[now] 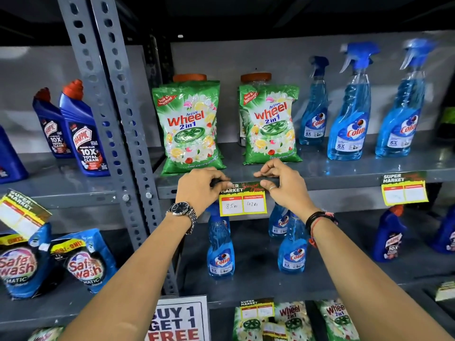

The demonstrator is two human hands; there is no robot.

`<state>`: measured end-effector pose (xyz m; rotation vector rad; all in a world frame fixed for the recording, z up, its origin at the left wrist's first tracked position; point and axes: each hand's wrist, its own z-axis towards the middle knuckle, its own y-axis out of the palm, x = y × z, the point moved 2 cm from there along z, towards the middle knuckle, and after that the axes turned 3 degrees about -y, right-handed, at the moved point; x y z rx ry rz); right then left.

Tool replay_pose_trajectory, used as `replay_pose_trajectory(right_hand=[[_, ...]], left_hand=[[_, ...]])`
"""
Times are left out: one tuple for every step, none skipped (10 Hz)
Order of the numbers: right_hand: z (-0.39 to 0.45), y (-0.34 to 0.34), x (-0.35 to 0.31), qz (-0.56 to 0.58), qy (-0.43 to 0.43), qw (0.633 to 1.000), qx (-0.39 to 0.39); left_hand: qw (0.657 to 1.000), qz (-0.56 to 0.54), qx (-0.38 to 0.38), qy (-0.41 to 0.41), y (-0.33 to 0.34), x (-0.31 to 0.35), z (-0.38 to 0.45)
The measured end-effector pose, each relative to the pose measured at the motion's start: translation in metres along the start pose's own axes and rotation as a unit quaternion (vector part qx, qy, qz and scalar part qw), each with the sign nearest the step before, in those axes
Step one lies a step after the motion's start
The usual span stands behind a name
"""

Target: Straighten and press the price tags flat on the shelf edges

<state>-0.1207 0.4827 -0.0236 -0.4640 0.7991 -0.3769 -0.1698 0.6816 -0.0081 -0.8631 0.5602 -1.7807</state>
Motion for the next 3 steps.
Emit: replay_pose_trajectory(right_hand=[[0.022, -0.025, -0.03, -0.013, -0.049, 0.999, -0.005], [0.026, -0.037, -0.024, -0.018, -0.044, 0.998, -0.036], [0.025, -0.049, -0.031, -0.106, -0.089, 0.99, 0.036]], left_hand=[[0.999, 0.043, 0.022, 0.019, -0.044, 0.013, 0.018], [0.992, 0.118, -0.018, 0.044, -0.047, 0.018, 0.024], [0.984, 0.146, 0.047, 0.096, -0.055, 0.024, 0.03]])
